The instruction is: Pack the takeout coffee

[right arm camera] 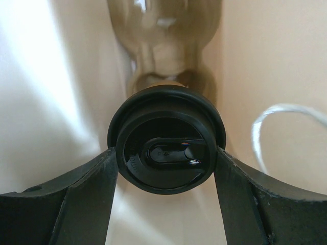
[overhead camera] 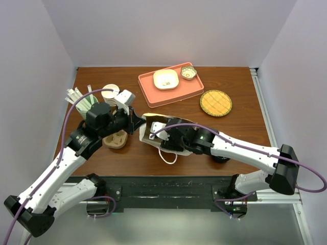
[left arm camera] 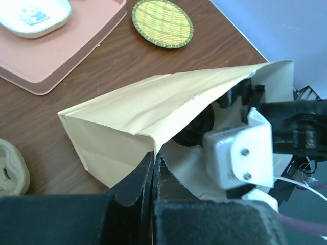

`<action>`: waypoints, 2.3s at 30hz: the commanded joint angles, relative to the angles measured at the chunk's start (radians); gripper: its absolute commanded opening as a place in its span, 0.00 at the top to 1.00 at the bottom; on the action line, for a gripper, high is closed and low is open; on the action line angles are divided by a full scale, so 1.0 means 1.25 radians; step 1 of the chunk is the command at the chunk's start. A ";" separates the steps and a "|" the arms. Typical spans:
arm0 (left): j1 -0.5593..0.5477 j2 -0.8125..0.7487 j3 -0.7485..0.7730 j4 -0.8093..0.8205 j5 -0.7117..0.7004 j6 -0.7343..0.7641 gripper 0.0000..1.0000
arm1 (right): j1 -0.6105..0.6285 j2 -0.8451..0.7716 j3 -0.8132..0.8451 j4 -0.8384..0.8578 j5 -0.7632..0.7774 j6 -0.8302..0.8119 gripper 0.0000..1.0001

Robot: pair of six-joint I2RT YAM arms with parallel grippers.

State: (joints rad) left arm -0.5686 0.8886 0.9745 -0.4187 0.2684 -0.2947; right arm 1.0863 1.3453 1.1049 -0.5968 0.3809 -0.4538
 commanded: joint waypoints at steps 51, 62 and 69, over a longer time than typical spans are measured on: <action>-0.084 -0.074 -0.127 0.076 -0.074 0.155 1.00 | -0.092 -0.037 -0.010 0.071 0.111 0.162 0.61; -0.084 -0.068 -0.134 0.103 -0.027 0.147 1.00 | -0.093 -0.018 -0.016 0.119 0.173 0.147 0.64; -0.084 -0.070 -0.094 0.039 -0.002 0.113 0.49 | -0.093 -0.013 -0.049 0.157 0.138 0.140 0.64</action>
State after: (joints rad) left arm -0.6701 0.8124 0.8196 -0.3023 0.2440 -0.1375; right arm 0.9977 1.3483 1.0569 -0.4995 0.5068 -0.3206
